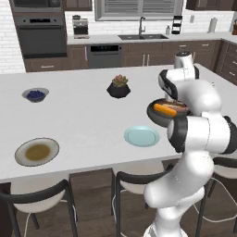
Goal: Place one bun and one sausage from the bowl on each plate.
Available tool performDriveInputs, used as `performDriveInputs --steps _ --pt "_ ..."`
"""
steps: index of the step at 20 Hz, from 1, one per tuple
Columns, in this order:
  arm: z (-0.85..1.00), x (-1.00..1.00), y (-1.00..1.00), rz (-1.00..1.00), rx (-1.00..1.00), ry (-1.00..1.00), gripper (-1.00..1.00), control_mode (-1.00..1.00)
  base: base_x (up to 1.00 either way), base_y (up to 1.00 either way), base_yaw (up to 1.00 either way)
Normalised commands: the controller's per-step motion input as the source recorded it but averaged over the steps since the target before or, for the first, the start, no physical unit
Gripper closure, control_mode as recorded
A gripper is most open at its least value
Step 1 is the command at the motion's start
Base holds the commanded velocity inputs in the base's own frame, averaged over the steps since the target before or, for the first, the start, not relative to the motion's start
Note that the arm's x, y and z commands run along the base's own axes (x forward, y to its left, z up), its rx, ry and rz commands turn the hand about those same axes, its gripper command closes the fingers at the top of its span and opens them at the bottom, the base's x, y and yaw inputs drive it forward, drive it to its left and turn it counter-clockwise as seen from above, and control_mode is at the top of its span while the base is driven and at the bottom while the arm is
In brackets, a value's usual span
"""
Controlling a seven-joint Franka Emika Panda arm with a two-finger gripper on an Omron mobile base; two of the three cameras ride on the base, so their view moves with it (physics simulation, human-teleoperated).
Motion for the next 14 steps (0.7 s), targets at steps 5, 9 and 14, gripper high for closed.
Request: performDriveInputs --steps 5,9,14 --pt "-0.29 0.83 -0.05 0.12 0.01 0.0 -1.0 -1.0 0.0 0.0 0.0" --pt "-0.32 0.67 0.03 0.2 0.04 -0.05 -1.0 -1.0 0.0 0.0 0.0" --pt "-0.59 0.86 0.02 0.19 0.01 0.0 -1.0 -1.0 0.0 0.0 0.0"
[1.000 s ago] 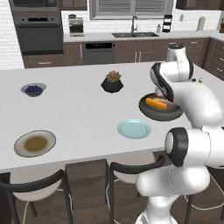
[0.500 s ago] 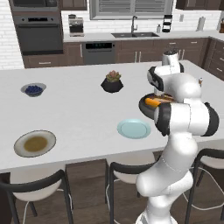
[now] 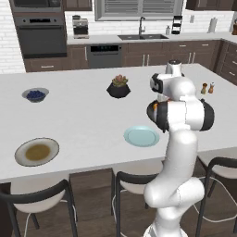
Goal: Place one bun and one sausage from the bowl on each plate.
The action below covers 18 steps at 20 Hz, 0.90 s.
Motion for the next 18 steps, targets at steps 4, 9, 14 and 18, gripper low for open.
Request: performDriveInputs --steps 4,9,14,18 --pt "-0.45 0.86 0.0 0.12 0.0 0.14 -1.0 -1.0 0.0 0.0 0.0" --pt "-0.14 0.07 0.05 0.07 0.0 0.12 -1.0 -1.0 0.0 0.0 0.0" --pt "-0.26 -0.13 0.26 0.06 0.0 0.01 -1.0 -1.0 0.0 0.0 0.0" --pt "-0.56 -0.07 0.24 0.06 0.0 0.0 -1.0 -1.0 0.0 0.0 0.0"
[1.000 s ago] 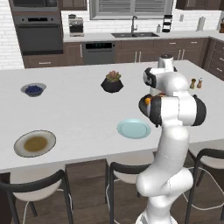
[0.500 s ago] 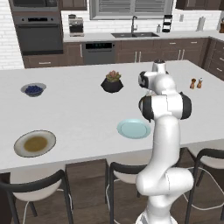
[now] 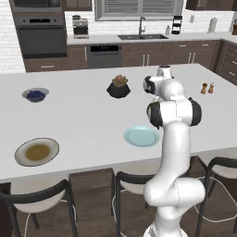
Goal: Place one bun and one sausage from the bowl on each plate.
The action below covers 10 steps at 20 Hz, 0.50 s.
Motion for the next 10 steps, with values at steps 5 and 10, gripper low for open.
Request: performDriveInputs --steps 5,10 --pt "-0.47 -0.05 0.03 0.02 0.0 0.0 -1.0 -1.0 0.0 0.0 0.0" --pt "-0.2 0.04 0.0 0.0 0.0 0.01 -1.0 -1.0 0.0 0.0 0.0"
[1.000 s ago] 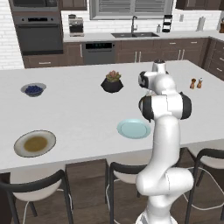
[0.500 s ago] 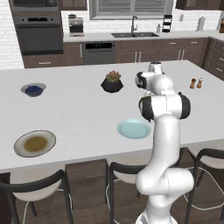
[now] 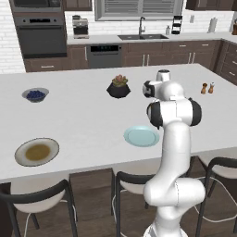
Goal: Place one bun and one sausage from the bowl on each plate.
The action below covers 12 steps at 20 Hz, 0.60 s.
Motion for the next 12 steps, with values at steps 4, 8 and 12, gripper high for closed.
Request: performDriveInputs --steps 4,8,12 --pt "0.0 0.0 0.0 0.0 0.0 0.02 1.0 -1.0 0.0 0.0 0.0" --pt "0.0 0.0 0.0 0.0 0.0 0.02 1.0 -1.0 0.0 0.0 0.0" --pt "0.33 -0.06 0.01 -0.02 0.0 0.0 1.0 -1.0 0.0 0.0 0.0"
